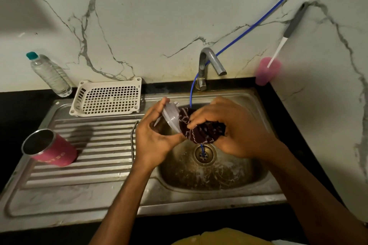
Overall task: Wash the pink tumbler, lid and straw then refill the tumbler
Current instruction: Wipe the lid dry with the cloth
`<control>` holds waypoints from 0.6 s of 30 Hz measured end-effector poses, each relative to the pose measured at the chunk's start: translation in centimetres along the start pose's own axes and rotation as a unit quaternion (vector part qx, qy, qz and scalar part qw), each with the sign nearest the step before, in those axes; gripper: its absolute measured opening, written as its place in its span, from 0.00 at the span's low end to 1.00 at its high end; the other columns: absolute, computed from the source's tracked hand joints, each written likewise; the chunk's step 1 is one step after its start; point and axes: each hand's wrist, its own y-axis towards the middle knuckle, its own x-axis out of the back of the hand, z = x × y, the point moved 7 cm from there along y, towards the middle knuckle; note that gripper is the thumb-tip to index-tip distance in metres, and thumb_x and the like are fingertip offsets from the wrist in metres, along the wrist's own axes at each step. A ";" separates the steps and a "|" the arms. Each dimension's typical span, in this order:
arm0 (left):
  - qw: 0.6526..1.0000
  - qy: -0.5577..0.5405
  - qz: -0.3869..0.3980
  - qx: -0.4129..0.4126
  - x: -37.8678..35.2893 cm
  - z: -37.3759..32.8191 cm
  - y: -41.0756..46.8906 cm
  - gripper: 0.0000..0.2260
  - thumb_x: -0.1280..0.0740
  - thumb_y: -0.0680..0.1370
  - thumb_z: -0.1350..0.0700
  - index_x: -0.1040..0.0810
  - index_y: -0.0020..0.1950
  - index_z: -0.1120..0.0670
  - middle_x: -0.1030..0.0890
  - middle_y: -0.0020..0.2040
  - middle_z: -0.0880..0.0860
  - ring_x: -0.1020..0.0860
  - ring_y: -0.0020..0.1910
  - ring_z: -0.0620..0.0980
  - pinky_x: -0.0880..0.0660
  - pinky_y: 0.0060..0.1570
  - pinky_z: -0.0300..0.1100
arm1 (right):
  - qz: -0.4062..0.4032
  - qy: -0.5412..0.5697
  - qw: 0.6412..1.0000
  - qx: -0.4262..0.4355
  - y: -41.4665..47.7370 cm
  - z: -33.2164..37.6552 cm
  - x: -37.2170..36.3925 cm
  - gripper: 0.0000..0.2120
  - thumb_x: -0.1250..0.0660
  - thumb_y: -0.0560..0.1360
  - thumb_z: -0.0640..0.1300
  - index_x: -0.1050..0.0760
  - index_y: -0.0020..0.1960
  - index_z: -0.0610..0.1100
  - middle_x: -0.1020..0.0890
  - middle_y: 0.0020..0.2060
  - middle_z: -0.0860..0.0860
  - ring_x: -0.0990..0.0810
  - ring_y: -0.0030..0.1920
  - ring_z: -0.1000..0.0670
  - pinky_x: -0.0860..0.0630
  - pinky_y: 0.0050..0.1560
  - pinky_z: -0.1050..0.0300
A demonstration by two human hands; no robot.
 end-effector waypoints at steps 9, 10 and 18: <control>0.997 -0.043 0.047 0.034 -0.2 -1.1 0.1 0.46 0.15 0.57 0.53 0.28 0.73 0.56 0.21 0.68 0.53 0.23 0.68 0.49 0.22 0.62 0.46 | -0.061 0.041 0.990 -0.122 -2.1 -5.9 -1.0 0.20 0.23 0.67 0.41 0.18 0.58 0.50 0.16 0.53 0.56 0.20 0.52 0.53 0.24 0.54 0.55; 0.997 -0.046 0.051 0.043 -0.4 -1.1 0.0 0.46 0.15 0.57 0.51 0.28 0.73 0.55 0.21 0.68 0.53 0.23 0.68 0.50 0.23 0.63 0.47 | -0.092 0.062 0.982 -0.150 -2.0 -6.3 -0.8 0.19 0.23 0.68 0.43 0.18 0.59 0.48 0.16 0.53 0.54 0.19 0.54 0.53 0.22 0.56 0.53; 0.992 -0.070 0.095 0.046 -2.0 -1.2 -0.9 0.46 0.19 0.57 0.67 0.31 0.73 0.61 0.19 0.65 0.51 0.21 0.64 0.43 0.23 0.59 0.36 | -0.102 0.285 0.933 -0.193 0.2 -4.5 0.2 0.21 0.29 0.74 0.30 0.23 0.55 0.55 0.17 0.42 0.69 0.19 0.49 0.69 0.24 0.45 0.73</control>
